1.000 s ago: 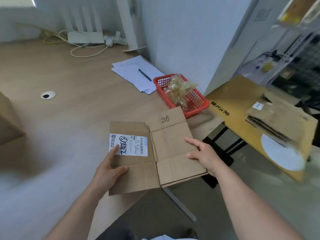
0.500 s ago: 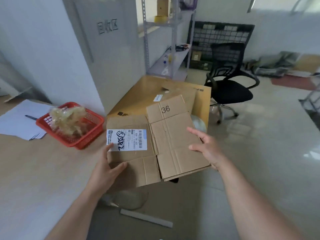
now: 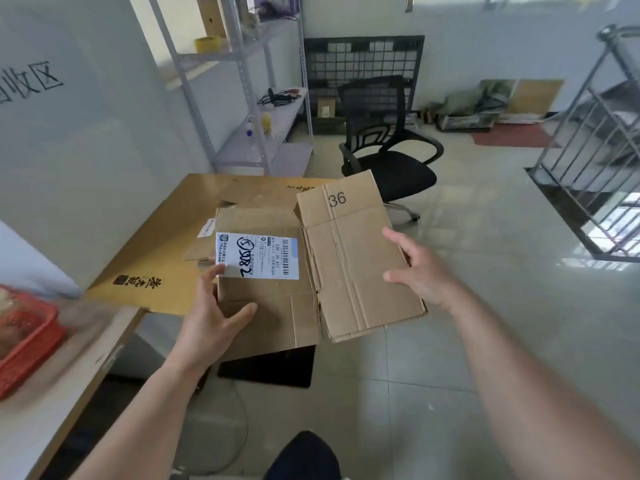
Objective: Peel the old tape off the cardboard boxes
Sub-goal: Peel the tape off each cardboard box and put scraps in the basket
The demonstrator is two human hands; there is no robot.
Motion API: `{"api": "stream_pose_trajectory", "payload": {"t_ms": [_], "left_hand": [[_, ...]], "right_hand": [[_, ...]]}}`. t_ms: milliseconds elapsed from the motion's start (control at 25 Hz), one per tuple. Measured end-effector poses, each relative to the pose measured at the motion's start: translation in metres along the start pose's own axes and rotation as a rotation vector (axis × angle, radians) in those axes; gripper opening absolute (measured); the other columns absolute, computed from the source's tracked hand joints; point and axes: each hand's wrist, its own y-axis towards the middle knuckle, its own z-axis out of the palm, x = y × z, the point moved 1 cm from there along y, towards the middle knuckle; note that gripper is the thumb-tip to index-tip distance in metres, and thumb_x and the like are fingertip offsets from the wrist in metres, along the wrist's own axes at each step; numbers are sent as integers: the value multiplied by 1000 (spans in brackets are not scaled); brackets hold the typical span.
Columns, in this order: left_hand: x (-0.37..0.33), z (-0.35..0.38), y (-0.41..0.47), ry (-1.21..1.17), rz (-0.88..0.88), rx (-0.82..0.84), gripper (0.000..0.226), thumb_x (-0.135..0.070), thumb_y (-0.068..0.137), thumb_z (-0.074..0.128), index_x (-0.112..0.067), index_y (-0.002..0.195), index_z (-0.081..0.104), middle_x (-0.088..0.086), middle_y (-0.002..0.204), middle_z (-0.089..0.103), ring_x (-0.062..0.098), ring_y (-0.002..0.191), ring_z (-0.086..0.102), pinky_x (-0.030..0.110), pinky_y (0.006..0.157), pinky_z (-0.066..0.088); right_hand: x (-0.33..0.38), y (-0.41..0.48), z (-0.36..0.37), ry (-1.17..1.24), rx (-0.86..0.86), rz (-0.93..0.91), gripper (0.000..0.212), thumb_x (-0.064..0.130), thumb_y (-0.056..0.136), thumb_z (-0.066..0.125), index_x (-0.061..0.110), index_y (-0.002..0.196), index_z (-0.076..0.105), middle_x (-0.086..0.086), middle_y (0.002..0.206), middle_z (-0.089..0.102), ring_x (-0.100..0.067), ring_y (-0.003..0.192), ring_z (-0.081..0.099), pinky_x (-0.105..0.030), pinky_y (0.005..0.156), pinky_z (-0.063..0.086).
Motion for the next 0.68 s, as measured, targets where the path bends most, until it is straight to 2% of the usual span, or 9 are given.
{"api": "stream_pose_trajectory", "payload": {"t_ms": [160,280,440,560,680], "left_hand": [[1,25,42,3,-21,-2,75,-28,79,76,-37,136,29,7,144,42,27,129,45,52,100,45],[3,43,84,-42,-40,-47,70,-22,79,76,-39,131,31,8,141,45,26,120,50,49,95,48],[11,50,137,-75,-168,-146,72,-27,80,75,-38,135,31,2,142,43,26,124,48,49,94,49],[19,48,162,-91,-266,-224,73,-31,79,74,-41,135,29,4,140,45,26,116,53,48,86,54],[27,43,178,-97,-337,-327,72,-31,79,74,-40,133,29,6,136,48,25,107,56,47,80,55]], "right_hand": [[-12,60,-12,-78,53,2,81,6,78,67,34,146,32,11,150,36,-10,136,36,-39,113,31],[-15,118,-20,-119,82,-8,82,6,78,67,36,146,31,10,150,34,-11,137,34,-40,114,30],[5,213,-20,-192,202,10,81,10,80,66,44,144,30,12,151,33,-12,138,31,-34,111,30],[24,275,-5,-202,306,-36,80,8,81,66,43,144,30,9,150,35,-14,138,32,-36,111,32],[38,329,20,-237,408,-108,78,8,80,66,41,143,34,8,145,41,-13,131,40,-30,105,36]]}}
